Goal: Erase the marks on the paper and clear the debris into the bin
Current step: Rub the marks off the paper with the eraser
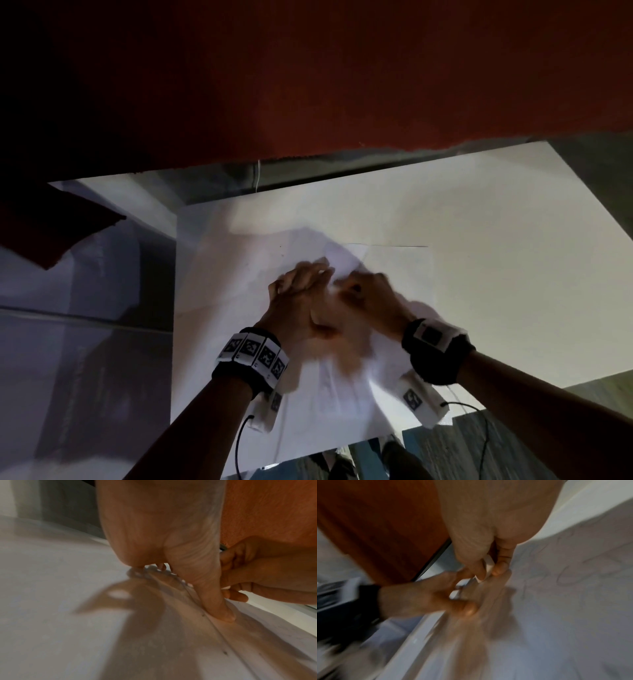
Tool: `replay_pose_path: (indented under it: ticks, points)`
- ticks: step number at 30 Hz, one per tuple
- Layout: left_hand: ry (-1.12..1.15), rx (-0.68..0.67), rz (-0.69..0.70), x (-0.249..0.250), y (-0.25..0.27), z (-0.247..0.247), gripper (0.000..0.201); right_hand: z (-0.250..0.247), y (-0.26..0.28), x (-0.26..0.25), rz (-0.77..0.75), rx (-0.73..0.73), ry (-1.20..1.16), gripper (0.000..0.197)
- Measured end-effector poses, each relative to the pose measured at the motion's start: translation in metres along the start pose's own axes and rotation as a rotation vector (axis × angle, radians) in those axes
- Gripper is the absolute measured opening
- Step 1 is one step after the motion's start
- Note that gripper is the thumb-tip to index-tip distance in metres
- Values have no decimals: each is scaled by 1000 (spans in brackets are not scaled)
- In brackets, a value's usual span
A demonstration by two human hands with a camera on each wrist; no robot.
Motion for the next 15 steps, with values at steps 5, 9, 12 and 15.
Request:
replay_pose_path:
  ticks: [5, 9, 12, 15]
  points:
    - [-3, 1, -2, 1, 0, 0, 124, 0, 8, -2, -57, -39, 10, 8]
    - [10, -11, -3, 3, 1, -4, 124, -35, 0, 20, 119, 106, -33, 18]
    - [37, -39, -12, 7, -1, -6, 123, -48, -4, 29, 143, 89, -21, 19]
    - [65, -47, -4, 15, -3, -10, 114, -47, -8, 31, 134, 72, 6, 28]
Point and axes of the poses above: each hand's wrist, its own y-axis away from the middle knuckle, its own z-axis out of the palm, x = y × z, the point moved 3 cm from there along -y, towards the middle knuckle, and after that the axes turned 3 degrees about z, right-handed, at the moved point
